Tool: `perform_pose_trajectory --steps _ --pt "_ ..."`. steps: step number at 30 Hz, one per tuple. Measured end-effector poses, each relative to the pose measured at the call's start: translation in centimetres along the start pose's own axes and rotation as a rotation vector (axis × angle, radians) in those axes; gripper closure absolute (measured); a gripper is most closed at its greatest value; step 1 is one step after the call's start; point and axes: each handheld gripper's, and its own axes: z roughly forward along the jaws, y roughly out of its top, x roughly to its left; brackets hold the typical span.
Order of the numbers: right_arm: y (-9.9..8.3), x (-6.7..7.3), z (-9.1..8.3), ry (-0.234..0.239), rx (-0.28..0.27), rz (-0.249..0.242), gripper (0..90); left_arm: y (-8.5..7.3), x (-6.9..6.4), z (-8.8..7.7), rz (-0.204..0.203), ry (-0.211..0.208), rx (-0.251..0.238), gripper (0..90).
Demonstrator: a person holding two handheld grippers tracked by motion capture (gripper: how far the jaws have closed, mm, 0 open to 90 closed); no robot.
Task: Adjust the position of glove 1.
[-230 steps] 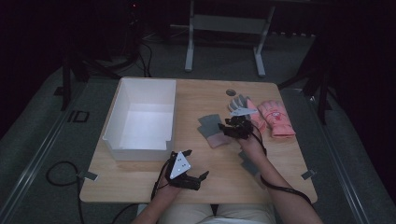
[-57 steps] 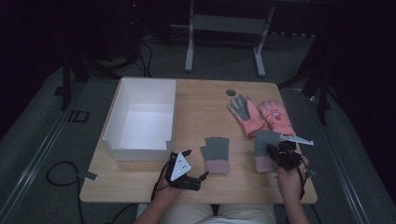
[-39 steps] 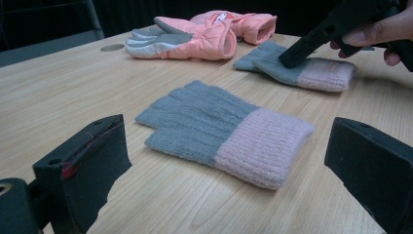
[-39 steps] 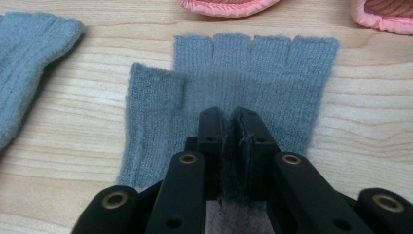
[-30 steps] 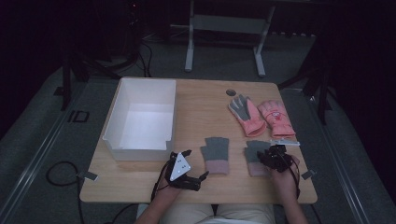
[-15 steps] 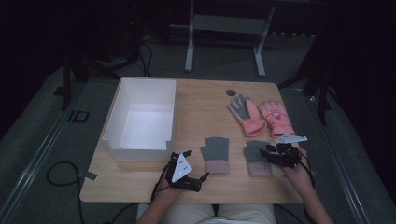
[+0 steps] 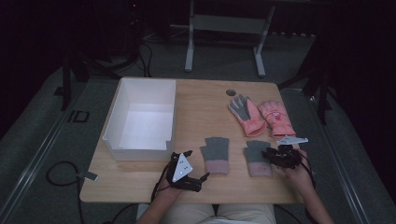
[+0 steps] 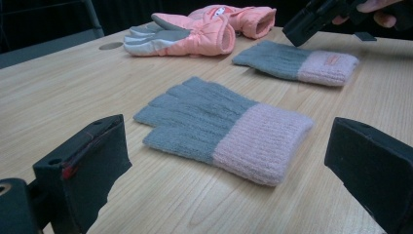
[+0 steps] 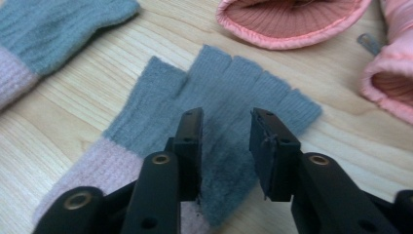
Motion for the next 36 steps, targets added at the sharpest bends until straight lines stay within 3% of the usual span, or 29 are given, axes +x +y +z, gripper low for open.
perform_pose_trajectory --steps 1,5,11,14,17,19,23,26,31,36 --pt "-0.2 0.4 0.4 0.027 -0.002 -0.002 66.0 0.0 0.0 0.0 -0.001 -0.001 0.0 1.8" --pt "-0.5 0.8 1.1 0.019 0.023 -0.011 66.1 0.0 0.0 0.0 0.0 -0.005 0.002 1.8" --pt "-0.6 1.9 1.7 -0.05 0.035 -0.026 78.5 0.0 0.0 0.0 -0.004 -0.007 -0.001 1.8" --pt "-0.2 2.4 1.9 -0.089 0.057 -0.017 84.0 0.0 0.1 -0.1 -0.013 -0.004 -0.003 1.8" --pt "0.0 2.5 1.9 -0.092 0.07 -0.004 84.6 0.0 0.0 0.0 -0.008 -0.002 -0.002 1.8" --pt "0.5 2.3 1.5 -0.089 0.086 0.033 85.2 0.0 0.0 -0.1 -0.011 -0.001 -0.004 1.8" --pt "1.4 2.7 0.5 -0.111 0.067 0.034 85.3 0.0 0.1 0.0 -0.019 0.002 0.0 1.8" --pt "3.3 3.4 -1.0 -0.125 0.017 0.04 85.3 0.0 0.1 -0.1 -0.025 0.007 -0.005 1.8" --pt "5.6 4.3 -1.9 -0.118 -0.036 0.058 85.3 -0.1 0.2 -0.1 -0.03 0.001 -0.01 1.8" --pt "8.1 6.2 -2.1 -0.099 -0.08 0.041 85.3 -0.1 0.2 -0.2 -0.025 0.001 -0.013 1.8"
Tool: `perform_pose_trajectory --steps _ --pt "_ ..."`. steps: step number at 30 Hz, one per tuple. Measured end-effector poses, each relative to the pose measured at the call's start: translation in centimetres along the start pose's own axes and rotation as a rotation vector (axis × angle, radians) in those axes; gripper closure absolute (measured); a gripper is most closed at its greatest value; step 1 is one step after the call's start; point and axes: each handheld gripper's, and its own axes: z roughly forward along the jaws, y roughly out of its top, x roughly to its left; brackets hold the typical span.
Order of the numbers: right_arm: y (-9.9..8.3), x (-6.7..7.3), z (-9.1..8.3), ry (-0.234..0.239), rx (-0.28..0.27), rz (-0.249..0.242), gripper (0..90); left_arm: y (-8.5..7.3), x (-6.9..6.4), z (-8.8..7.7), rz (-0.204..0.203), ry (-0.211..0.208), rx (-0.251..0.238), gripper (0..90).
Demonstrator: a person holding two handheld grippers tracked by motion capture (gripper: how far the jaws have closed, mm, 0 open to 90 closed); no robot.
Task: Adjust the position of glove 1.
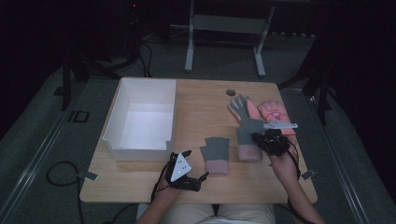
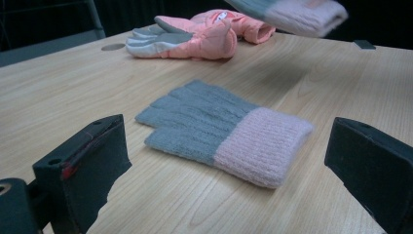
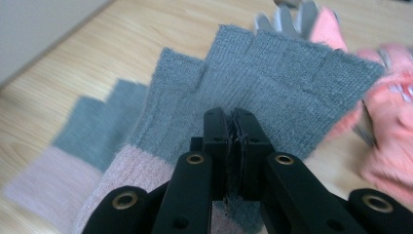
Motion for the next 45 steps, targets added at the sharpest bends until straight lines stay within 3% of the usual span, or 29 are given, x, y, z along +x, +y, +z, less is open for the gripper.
perform_pose_trajectory --steps 6,7,8,11,17,20,29,42,45 --pt "1.9 2.1 0.2 0.035 -0.036 0.001 85.3 0.0 0.0 0.0 0.002 -0.004 0.005 1.6" --pt "2.7 3.2 0.3 0.052 -0.056 0.004 85.3 0.0 0.0 0.1 -0.001 -0.004 0.005 1.6" --pt "2.7 3.2 0.3 0.052 -0.056 0.004 85.3 0.0 0.0 0.1 -0.001 -0.004 0.005 1.6" --pt "3.5 5.1 1.0 0.084 -0.067 -0.005 85.3 0.0 0.0 0.0 0.005 -0.005 -0.001 1.4" --pt "3.0 6.8 2.7 0.107 -0.032 -0.01 85.3 0.0 0.0 -0.1 0.006 -0.012 -0.008 1.4" --pt "1.6 7.7 4.2 0.133 0.018 -0.004 85.3 0.0 0.0 -0.1 0.005 -0.014 -0.008 1.4" --pt "-0.7 8.9 6.8 0.166 0.106 -0.013 85.2 0.0 0.1 0.0 0.001 -0.015 -0.001 1.4" --pt "-1.7 8.4 8.7 0.181 0.162 -0.007 83.3 0.0 0.0 0.1 0.008 -0.012 0.009 1.4" --pt "-2.0 8.2 8.8 0.19 0.168 -0.005 83.6 0.1 -0.3 0.1 0.027 0.002 0.013 1.4"
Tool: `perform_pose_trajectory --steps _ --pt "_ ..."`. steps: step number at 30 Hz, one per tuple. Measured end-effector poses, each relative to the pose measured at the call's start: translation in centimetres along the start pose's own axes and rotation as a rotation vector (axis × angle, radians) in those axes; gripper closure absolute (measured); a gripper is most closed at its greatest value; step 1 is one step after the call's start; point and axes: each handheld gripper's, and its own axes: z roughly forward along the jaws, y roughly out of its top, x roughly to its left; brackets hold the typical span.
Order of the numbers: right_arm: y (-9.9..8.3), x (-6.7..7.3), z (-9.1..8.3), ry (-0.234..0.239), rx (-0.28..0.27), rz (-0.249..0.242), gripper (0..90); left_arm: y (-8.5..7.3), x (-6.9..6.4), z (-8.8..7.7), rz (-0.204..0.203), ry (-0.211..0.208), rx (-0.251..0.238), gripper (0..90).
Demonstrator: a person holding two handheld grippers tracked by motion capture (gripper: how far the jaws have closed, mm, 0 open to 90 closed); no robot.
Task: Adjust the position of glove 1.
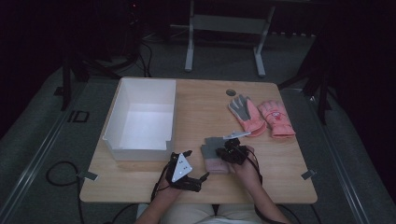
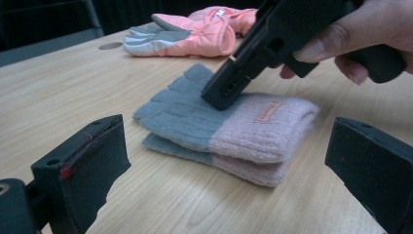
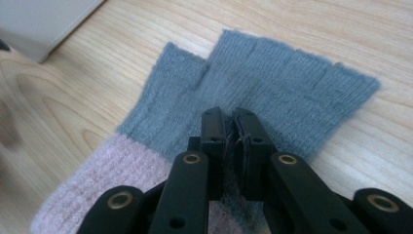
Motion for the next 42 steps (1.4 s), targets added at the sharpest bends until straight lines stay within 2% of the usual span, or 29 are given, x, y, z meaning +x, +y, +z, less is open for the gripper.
perform_pose_trajectory --steps 3,8,9,10,11,13,14,15,16,20,21,22,23,24,25,26,28,31,32,35,36,37,38,39,42 --pt "-0.2 0.0 -0.1 0.001 0.002 -0.016 83.7 0.0 -0.1 0.0 0.003 -0.009 -0.006 1.4" --pt "-0.3 -0.5 -0.1 0.03 0.0 -0.005 79.8 0.1 -0.2 0.1 0.002 -0.037 -0.015 1.4" --pt "-0.2 -0.6 -0.5 0.034 -0.008 -0.005 74.6 0.2 -0.3 0.1 0.009 -0.051 -0.01 1.4" --pt "-0.1 -0.7 -0.8 0.034 -0.016 -0.003 74.6 0.7 -0.5 0.2 0.027 -0.06 -0.003 1.5" --pt "0.0 -0.8 -1.2 0.033 -0.03 -0.003 74.1 0.7 -0.5 0.2 0.027 -0.06 -0.003 1.5" --pt "0.2 -1.3 -1.9 0.021 -0.043 -0.012 72.4 1.3 -0.6 0.5 0.062 -0.073 -0.009 1.5" --pt "0.2 -1.3 -1.9 0.021 -0.043 -0.012 72.4 1.6 -0.6 0.7 0.079 -0.076 0.004 1.5" --pt "0.5 -1.9 -2.6 0.007 -0.058 -0.014 71.6 1.9 -0.7 0.9 0.096 -0.077 0.009 1.5" --pt "0.6 -2.3 -3.0 0.003 -0.065 -0.009 71.4 2.5 -0.9 1.3 0.119 -0.104 0.025 1.7" --pt "0.8 -3.8 -4.0 -0.016 -0.081 0.017 69.5 3.5 -1.2 2.8 0.091 -0.176 0.138 5.9" --pt "0.8 -4.2 -4.2 -0.016 -0.085 0.028 69.5 3.5 -1.2 2.8 0.091 -0.176 0.138 6.2" --pt "0.8 -4.5 -4.3 -0.017 -0.089 0.032 68.6 3.8 -1.3 3.6 0.095 -0.198 0.185 7.6" --pt "0.8 -4.7 -4.4 -0.02 -0.091 0.035 68.2 3.9 -1.3 3.9 0.104 -0.207 0.206 8.9" --pt "0.8 -4.9 -4.4 -0.021 -0.094 0.045 68.2 3.9 -1.2 4.2 0.113 -0.23 0.205 9.5" --pt "0.9 -5.1 -4.3 -0.019 -0.094 0.051 67.6 3.9 -1.2 4.2 0.113 -0.23 0.205 9.9" --pt "0.9 -5.1 -4.3 -0.019 -0.094 0.051 67.6 3.9 -1.1 4.4 0.117 -0.259 0.204 9.9" --pt "1.2 -5.3 -3.9 -0.018 -0.093 0.062 64.0 4.0 -1.1 5.1 0.175 -0.289 0.223 10.7" --pt "1.6 -5.4 -3.1 -0.013 -0.082 0.073 61.7 4.2 -1.3 5.7 0.257 -0.292 0.262 15.3" --pt "1.6 -5.4 -2.8 -0.013 -0.076 0.077 60.8 4.2 -1.3 5.7 0.257 -0.292 0.262 18.6" --pt "1.7 -5.5 -1.7 -0.011 -0.063 0.095 56.4 3.9 -1.6 6.3 0.36 -0.287 0.326 23.7" --pt "1.7 -5.6 -1.3 -0.013 -0.054 0.102 54.6 3.9 -1.6 6.3 0.36 -0.287 0.326 24.5" --pt "1.6 -5.7 -1.0 -0.013 -0.048 0.109 53.2 3.7 -1.7 6.6 0.395 -0.275 0.344 25.4" --pt "1.6 -5.7 -0.7 -0.02 -0.046 0.114 52.3 3.7 -1.7 6.6 0.395 -0.275 0.344 27.3" --pt "1.5 -5.8 -0.4 -0.025 -0.037 0.122 51.7 3.6 -1.8 6.6 0.419 -0.265 0.345 28.1" --pt "1.4 -5.9 0.2 -0.024 -0.027 0.138 50.0 3.4 -1.8 6.7 0.433 -0.255 0.351 30.5"
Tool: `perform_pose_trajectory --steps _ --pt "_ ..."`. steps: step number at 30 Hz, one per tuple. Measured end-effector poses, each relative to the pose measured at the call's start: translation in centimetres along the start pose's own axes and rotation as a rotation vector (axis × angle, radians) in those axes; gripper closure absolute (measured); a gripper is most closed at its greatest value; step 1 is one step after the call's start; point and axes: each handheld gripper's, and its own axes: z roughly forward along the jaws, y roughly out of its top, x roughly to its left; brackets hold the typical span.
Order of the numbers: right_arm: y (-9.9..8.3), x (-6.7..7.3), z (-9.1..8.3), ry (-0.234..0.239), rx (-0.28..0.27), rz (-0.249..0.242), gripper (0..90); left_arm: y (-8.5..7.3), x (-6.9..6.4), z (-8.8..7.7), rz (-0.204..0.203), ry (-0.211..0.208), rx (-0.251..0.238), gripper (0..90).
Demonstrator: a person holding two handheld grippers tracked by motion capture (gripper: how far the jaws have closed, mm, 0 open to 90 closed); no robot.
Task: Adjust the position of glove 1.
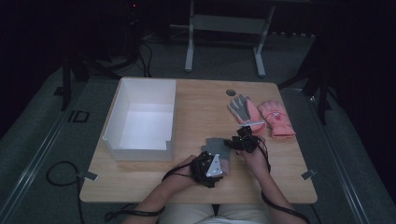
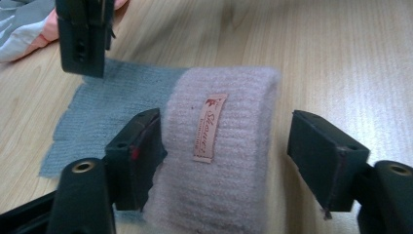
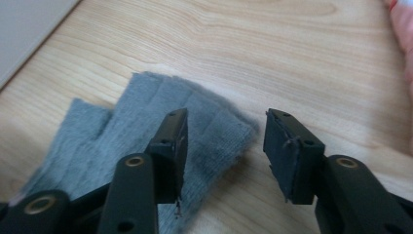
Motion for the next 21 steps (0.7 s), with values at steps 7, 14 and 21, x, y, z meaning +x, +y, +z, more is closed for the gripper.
perform_pose_trajectory --steps 7,14,21 --pt "-0.3 0.0 1.3 -0.006 0.034 0.02 46.6 -0.4 0.2 0.2 -0.005 0.03 0.007 47.5" --pt "-0.2 -0.1 1.7 0.08 0.046 0.062 54.2 -1.0 2.2 -0.1 -0.066 -0.076 -0.028 66.0" --pt "0.1 0.0 2.2 0.166 0.053 0.09 58.3 -0.8 2.8 0.0 -0.04 -0.114 -0.012 67.7"
